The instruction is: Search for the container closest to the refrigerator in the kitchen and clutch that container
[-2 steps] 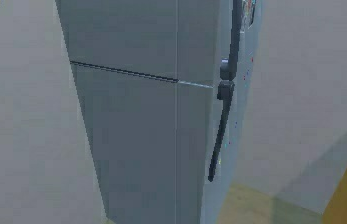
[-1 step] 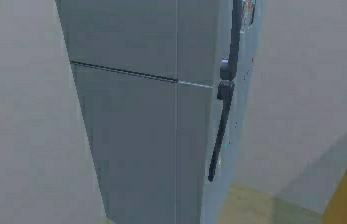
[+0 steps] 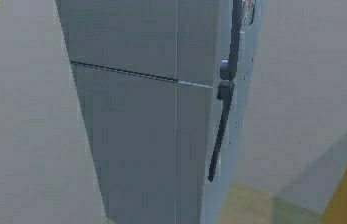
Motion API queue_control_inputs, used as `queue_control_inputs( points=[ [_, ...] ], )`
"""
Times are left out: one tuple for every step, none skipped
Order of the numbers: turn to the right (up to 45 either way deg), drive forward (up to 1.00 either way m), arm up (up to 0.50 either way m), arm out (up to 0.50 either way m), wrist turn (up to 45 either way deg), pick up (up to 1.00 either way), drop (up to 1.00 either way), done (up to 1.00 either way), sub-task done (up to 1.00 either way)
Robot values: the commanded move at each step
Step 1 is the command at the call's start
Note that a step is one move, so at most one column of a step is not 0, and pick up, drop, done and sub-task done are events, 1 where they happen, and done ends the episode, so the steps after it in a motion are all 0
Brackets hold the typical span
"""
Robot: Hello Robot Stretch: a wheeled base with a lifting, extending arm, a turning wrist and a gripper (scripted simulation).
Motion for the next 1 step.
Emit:
queue_control_inputs(
  points=[
    [0.0, 0.00, 0.00, 0.00, 45.0, 0.00, 0.00, 0.00, 0.00]
  ],
)
